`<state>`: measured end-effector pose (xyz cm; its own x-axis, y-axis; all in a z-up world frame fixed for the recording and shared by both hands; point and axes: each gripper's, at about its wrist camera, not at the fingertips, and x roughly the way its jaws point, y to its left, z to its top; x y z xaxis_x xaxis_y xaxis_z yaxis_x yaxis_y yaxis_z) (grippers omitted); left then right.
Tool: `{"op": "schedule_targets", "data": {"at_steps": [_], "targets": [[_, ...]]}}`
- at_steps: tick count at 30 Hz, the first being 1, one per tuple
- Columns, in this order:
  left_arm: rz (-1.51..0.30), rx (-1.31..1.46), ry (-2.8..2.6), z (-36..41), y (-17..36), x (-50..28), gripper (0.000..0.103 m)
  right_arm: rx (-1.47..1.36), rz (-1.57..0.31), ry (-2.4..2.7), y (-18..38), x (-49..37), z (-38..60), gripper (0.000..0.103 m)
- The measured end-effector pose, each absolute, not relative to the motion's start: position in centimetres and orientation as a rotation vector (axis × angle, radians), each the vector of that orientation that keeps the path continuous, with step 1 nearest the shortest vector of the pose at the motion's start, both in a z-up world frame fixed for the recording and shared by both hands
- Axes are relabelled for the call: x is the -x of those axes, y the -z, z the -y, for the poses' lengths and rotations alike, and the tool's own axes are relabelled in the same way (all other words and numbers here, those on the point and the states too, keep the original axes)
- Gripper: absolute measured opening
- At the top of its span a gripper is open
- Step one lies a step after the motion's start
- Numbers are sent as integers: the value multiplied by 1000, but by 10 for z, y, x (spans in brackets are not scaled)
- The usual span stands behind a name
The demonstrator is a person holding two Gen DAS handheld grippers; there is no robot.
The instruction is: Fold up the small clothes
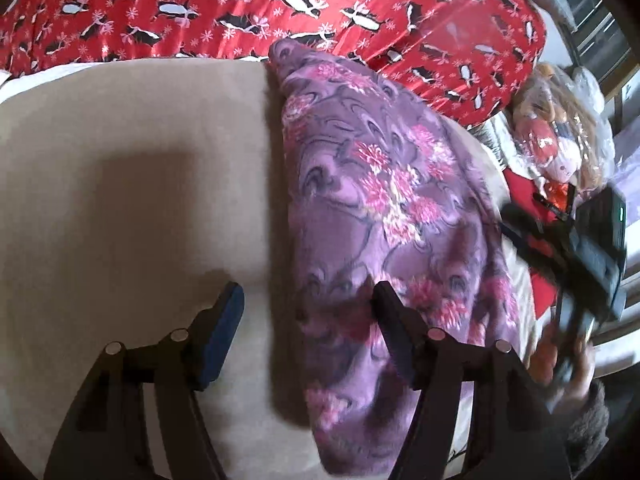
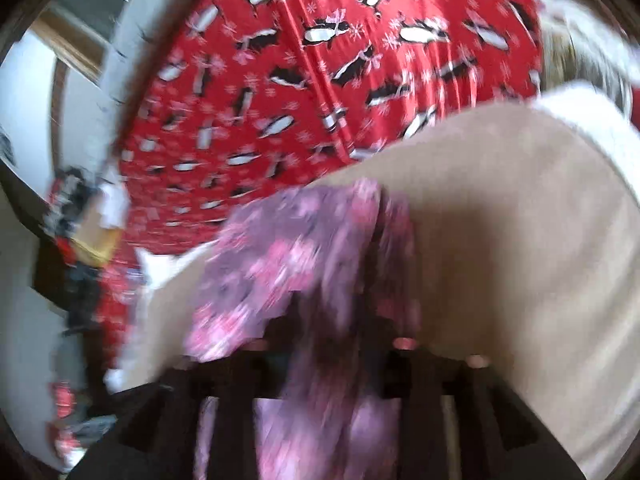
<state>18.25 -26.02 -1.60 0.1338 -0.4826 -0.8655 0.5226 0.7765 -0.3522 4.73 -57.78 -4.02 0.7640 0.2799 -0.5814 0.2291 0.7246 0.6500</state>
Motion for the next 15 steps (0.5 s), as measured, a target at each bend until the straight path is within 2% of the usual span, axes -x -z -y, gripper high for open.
{"op": "schedule_targets", "data": {"at_steps": [5, 6, 7, 8, 10, 13, 15], "targets": [[-1264, -14, 703, 257, 21, -173, 66, -868, -781, -160, 60, 2, 545, 62], [-1272, -16, 697, 260, 22, -171, 66, -867, -809, -164, 65, 7, 539, 58], [-1272, -22, 689, 260, 22, -169, 66, -837, -852, -169, 68, 9, 530, 45], [-1267, -36, 679, 260, 21, -167, 66, -796, -856, -180, 64, 10, 525, 5], [-1256, -56, 674, 257, 21, -162, 66, -765, -785, -205, 48, 23, 525, 7], [-1268, -73, 660, 255, 27, -158, 75, -720, -661, -153, 28, 48, 538, 6], [-1289, -86, 646, 256, 33, -157, 76, -694, -731, -86, 48, 47, 546, 3]]}}
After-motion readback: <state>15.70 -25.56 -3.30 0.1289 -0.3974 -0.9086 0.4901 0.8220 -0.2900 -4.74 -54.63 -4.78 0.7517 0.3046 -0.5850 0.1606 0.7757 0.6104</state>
